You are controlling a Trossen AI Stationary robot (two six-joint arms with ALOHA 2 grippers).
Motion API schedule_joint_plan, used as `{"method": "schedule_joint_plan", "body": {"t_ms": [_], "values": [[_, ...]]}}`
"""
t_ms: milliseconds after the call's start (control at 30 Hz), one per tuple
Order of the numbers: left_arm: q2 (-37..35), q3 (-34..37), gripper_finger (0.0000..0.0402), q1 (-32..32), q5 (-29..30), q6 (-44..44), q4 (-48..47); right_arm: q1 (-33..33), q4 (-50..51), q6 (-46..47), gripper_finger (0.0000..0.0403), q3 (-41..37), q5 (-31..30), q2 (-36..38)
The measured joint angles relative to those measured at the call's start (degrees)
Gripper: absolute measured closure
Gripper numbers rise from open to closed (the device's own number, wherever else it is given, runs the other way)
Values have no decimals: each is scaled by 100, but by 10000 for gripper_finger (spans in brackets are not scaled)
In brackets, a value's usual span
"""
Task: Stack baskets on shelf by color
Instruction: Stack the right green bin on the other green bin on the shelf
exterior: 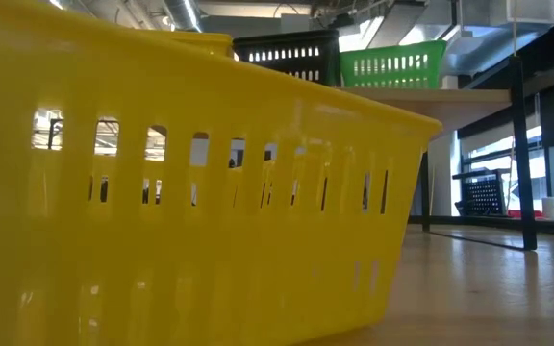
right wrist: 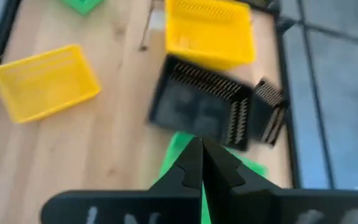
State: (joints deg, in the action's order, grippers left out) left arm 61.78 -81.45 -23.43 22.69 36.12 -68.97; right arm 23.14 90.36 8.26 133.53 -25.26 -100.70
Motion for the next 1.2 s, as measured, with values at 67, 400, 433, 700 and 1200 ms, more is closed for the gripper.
{"method": "schedule_joint_plan", "body": {"t_ms": [67, 400, 433, 700, 1200], "values": [[0, 0, 401, -236, 3, 361, 2, 203, -50, 284, 403, 0, 128, 34], [162, 0, 401, -1239, 144, 1880, 53, 1262, -32, 975, 403, -7, 1218, 117], [187, 0, 401, -1313, 197, 2044, 55, 1363, -32, 1047, 403, -7, 1230, 120], [494, 0, 401, -1943, 329, 3503, 55, 1942, -35, 1786, 403, -7, 1293, 117], [1743, 0, 401, -3080, -874, 5075, 627, 2141, -283, 3394, 403, -7, 553, 48]]}}
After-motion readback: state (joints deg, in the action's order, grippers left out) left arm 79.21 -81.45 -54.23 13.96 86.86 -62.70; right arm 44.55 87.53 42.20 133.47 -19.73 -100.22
